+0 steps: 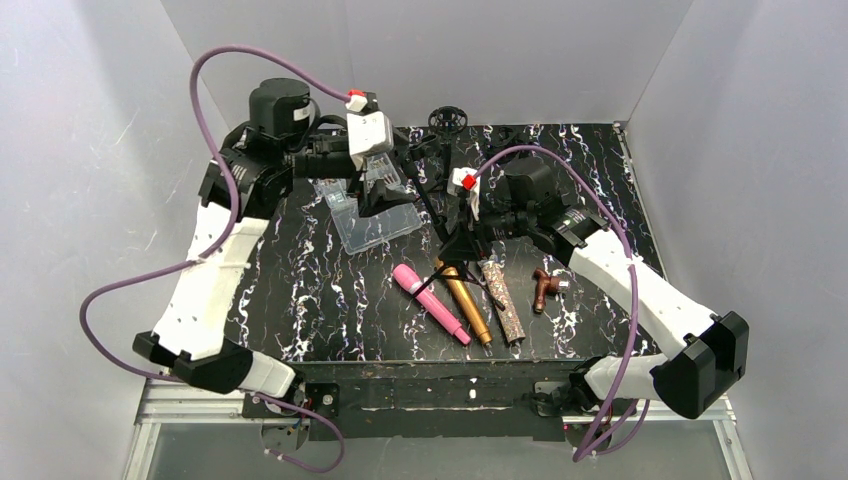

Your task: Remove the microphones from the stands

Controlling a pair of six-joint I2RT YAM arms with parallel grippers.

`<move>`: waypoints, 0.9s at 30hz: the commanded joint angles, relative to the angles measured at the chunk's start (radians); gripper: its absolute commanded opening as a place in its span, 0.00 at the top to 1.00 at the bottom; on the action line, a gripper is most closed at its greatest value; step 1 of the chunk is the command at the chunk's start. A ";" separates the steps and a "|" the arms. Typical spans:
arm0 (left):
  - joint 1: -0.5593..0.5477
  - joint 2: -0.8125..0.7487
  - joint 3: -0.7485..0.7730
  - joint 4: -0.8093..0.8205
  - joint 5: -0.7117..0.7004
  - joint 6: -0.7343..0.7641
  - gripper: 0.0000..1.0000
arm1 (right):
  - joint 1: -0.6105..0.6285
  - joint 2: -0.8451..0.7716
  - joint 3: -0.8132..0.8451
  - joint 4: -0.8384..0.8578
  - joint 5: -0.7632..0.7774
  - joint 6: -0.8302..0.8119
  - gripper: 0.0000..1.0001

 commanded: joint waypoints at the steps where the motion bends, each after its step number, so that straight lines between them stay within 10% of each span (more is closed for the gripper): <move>1: 0.005 0.004 0.018 0.012 0.073 0.102 0.02 | -0.004 -0.043 0.033 0.047 -0.060 -0.021 0.99; 27: -0.032 -0.077 -0.241 0.002 0.144 0.006 0.03 | -0.021 -0.020 0.107 0.060 -0.005 0.090 0.99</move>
